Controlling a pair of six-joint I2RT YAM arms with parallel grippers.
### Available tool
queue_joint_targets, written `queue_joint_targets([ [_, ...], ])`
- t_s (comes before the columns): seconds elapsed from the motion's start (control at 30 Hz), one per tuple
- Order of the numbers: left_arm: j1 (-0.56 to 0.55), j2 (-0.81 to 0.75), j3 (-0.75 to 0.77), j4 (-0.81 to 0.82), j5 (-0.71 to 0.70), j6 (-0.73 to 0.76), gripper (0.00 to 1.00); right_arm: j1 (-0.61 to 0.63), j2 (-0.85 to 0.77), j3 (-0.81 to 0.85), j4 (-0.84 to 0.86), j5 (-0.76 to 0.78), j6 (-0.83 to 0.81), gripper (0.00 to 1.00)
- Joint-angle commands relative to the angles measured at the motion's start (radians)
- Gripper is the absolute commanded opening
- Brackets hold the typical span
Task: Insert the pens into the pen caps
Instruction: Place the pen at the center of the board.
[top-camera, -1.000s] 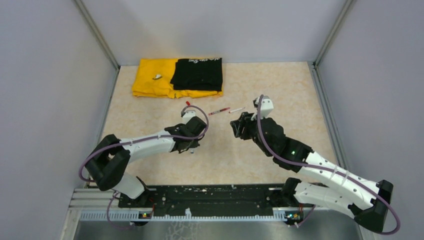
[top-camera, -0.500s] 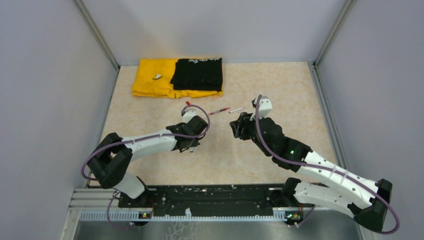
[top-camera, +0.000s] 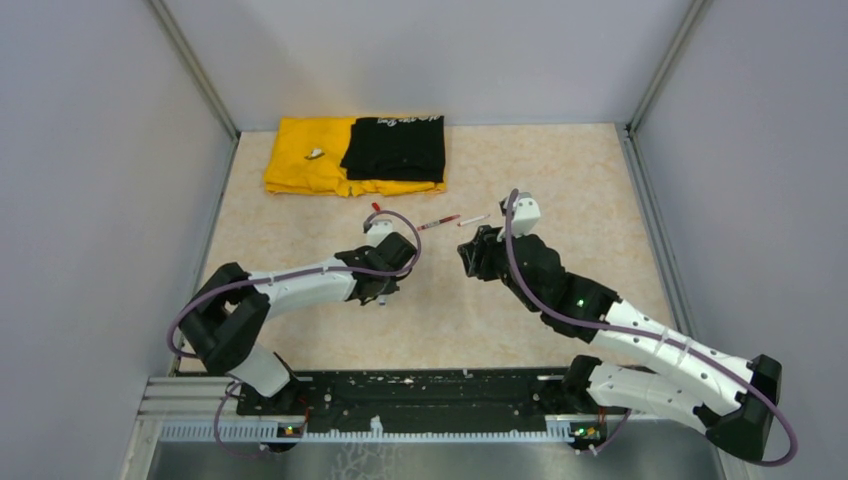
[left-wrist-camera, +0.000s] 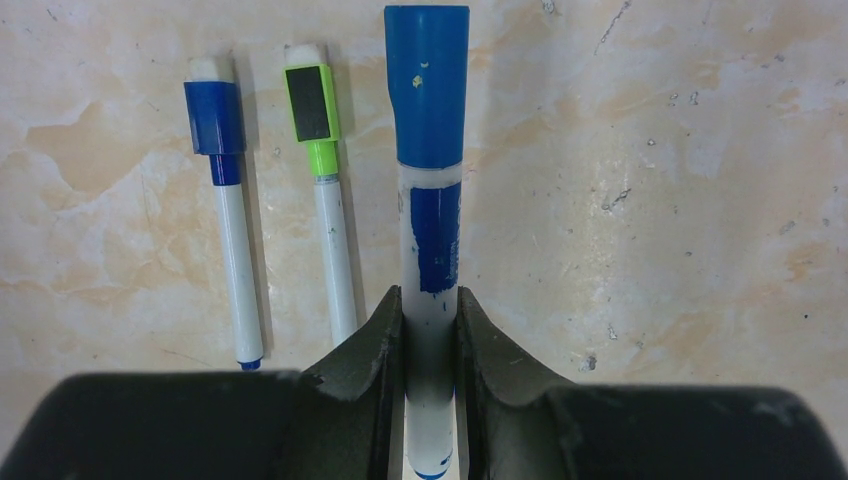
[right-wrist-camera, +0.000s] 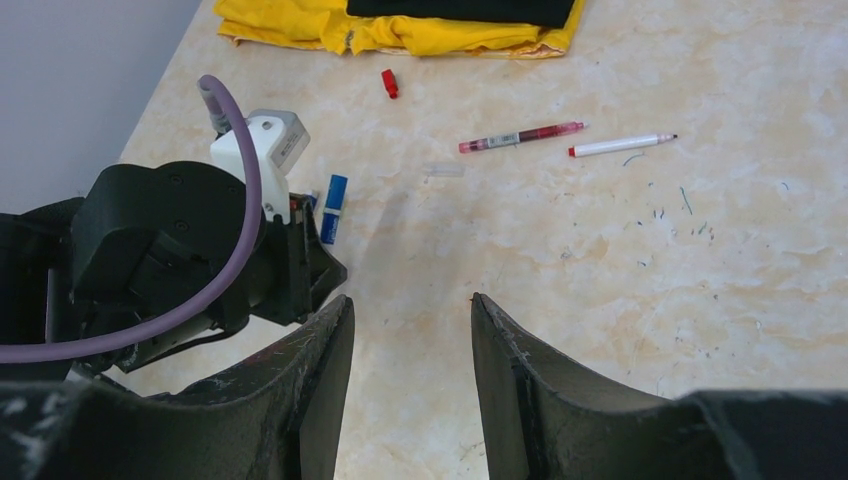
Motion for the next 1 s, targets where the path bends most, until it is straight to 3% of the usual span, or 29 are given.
queue_joint_targets([
  [0.0, 0.005, 0.02, 0.006, 0.012, -0.006, -0.008, 0.15, 0.0, 0.005, 0.014, 0.021, -0.015, 0.001, 0.46],
  [0.7, 0.005, 0.051, -0.004, 0.017, 0.01, -0.012, 0.35, -0.001, 0.006, 0.01, 0.024, -0.045, -0.009, 0.46],
  [0.97, 0.004, 0.017, 0.028, -0.008, -0.002, 0.007, 0.36, -0.001, 0.015, 0.021, 0.018, -0.047, -0.011, 0.47],
])
